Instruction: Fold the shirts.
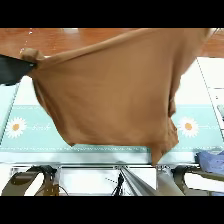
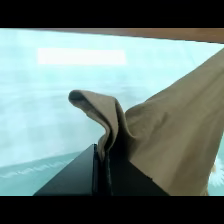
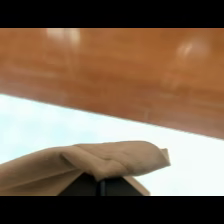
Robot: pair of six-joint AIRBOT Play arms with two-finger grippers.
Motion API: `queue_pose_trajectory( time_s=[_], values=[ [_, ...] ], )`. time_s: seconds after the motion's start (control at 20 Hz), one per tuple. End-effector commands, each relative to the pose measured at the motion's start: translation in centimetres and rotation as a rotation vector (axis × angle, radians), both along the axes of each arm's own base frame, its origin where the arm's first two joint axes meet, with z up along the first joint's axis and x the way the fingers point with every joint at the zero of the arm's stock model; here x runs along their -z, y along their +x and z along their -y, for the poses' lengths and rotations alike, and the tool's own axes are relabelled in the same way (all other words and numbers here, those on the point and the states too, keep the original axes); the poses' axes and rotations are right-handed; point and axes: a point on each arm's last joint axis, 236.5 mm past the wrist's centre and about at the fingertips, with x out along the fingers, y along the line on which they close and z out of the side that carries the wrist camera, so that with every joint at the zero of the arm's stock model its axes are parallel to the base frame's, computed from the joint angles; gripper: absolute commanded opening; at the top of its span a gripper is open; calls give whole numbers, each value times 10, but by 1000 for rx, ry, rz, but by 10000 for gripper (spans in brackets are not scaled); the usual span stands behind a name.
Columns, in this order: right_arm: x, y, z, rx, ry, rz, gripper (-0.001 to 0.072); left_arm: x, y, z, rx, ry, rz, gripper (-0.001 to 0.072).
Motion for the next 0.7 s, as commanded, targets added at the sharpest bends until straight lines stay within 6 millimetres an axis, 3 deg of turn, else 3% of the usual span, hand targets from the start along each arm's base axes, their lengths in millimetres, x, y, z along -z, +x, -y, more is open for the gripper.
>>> queue_pose_trajectory(
  time_s=[0.0, 0.15, 0.35, 0.5, 0.65],
  values=[
    [87, 76, -16, 6, 21, -57, 23, 80, 66, -26, -95, 66, -16, 22],
    [157, 102, -17, 60, 84, -166, 23, 153, 102, -33, -79, 134, -134, 23],
    [234, 105, -25, 69, 132, -336, 24, 242, 119, -35, -74, 138, -339, 23],
    [273, 91, -28, 63, 135, -456, 24, 282, 117, -30, -66, 109, -447, 23],
    [295, 72, -33, 43, 138, -571, 25, 298, 115, -23, -61, 62, -505, 49]
  ],
)
